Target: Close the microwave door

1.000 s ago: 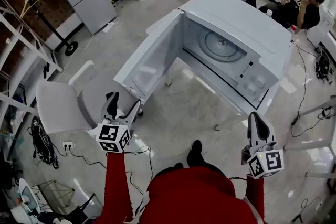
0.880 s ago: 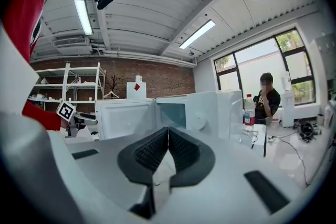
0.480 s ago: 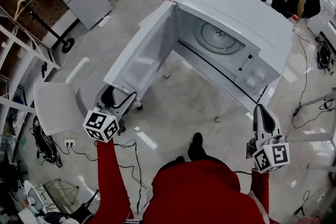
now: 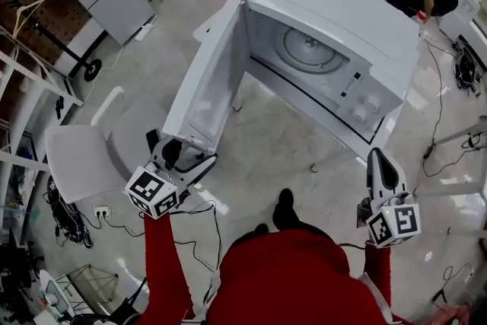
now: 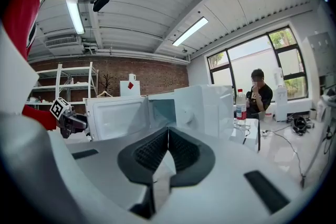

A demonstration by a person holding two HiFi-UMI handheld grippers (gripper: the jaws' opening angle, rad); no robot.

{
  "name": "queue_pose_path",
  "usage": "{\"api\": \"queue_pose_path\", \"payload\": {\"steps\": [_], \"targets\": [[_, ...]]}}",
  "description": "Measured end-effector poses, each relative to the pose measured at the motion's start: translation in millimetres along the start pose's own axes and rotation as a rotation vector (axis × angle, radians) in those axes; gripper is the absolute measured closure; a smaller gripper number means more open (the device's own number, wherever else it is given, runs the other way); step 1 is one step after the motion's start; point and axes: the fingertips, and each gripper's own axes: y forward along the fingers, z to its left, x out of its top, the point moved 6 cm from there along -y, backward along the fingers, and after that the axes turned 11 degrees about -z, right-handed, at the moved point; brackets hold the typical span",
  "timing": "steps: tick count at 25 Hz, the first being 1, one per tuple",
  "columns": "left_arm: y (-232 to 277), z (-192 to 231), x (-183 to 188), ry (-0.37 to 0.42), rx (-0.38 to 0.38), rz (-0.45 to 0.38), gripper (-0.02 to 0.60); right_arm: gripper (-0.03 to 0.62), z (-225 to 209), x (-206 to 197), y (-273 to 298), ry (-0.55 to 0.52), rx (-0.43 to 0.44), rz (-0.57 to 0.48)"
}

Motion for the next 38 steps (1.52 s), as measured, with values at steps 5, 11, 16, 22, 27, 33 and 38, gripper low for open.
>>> {"api": "queue_pose_path", "payload": {"steps": [5, 11, 16, 22, 27, 33, 38], "targets": [[17.5, -26.5, -1.4, 0.001, -0.140, 0.004, 0.270, 0.580, 0.3, -1.9, -3.9, 0.008, -0.027, 0.004], [51.9, -58.6, -7.2, -0.043, -0.301, -0.011, 0.306, 0.580, -3.1, -3.8, -7.1, 0.010, -0.055, 0.010], [86.2, -79.9, -6.7, -0.044, -0.415, -0.030, 0.395, 0.580, -8.8, -1.1, -12.2, 0.004, -0.090, 0.006], [131.1, -102.0, 3.7, -0.003, -0.445, -0.074, 0.459, 0.580, -11.3, -0.6, -14.1, 0.007, -0.119, 0.001], [161.5, -105.4, 12.8, -0.057, -0.386, -0.127, 0.460, 0.580, -12.1, -1.8, -12.9, 0.015, -0.108, 0.004], [200.5, -103.8, 25.5, -0.109, -0.273, -0.165, 0.572, 0.580, -14.8, -1.6, -9.6, 0.016, -0.093, -0.002], [227.2, -106.1, 31.9, -0.126, -0.178, -0.162, 0.572, 0.580, -20.6, 1.1, -3.9, 0.008, -0.087, -0.013]]}}
